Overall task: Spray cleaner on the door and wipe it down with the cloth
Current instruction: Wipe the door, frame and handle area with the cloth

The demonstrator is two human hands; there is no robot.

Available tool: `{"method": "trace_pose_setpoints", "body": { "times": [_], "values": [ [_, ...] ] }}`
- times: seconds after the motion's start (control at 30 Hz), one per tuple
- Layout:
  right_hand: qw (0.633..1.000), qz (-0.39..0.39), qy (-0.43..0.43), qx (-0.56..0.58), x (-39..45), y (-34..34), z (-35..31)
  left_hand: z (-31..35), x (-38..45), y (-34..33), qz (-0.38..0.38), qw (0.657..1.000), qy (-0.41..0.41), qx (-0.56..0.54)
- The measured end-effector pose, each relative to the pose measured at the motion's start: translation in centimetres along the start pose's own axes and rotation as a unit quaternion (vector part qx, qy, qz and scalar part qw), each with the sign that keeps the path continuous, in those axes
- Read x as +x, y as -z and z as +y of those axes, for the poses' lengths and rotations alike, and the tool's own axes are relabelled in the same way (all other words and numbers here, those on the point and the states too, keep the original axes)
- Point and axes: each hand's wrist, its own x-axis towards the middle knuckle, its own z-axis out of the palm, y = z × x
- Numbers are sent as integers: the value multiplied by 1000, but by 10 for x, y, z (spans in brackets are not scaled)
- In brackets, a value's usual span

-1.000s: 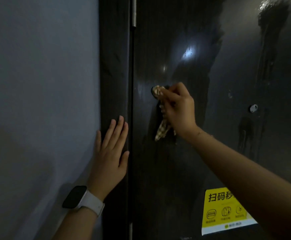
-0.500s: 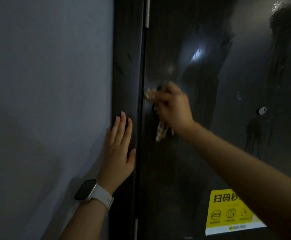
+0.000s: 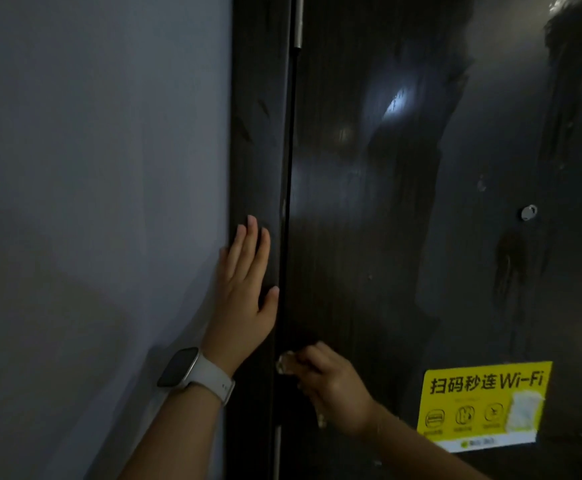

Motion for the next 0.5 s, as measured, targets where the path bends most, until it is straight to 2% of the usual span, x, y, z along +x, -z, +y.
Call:
{"method": "trace_pose_setpoints", "body": {
  "times": [0.1,0.2,0.27,0.33,0.4,0.47,0.5],
  "values": [
    [998,-20,-37,40,-25,-11,-12,4,-1,-2,-5,999,16,37],
    [998,-22,-38,39,-30,-3,-1,10,-15,-7,-2,996,39,83],
    [992,62,-104,39,-20,14,16,13,-33,-19,4,995,47,88],
    [965,165,-202,32,-6,33,31,12,-57,-37,5,994,72,85],
    [931,250,-264,38,3,42,38,11,-80,-55,12,991,109,74],
    [921,274,-273,52,-1,31,33,11,-99,-69,28,988,133,67],
    [929,257,-260,59,-10,16,27,10,-108,-75,29,987,141,69]
  ]
}}
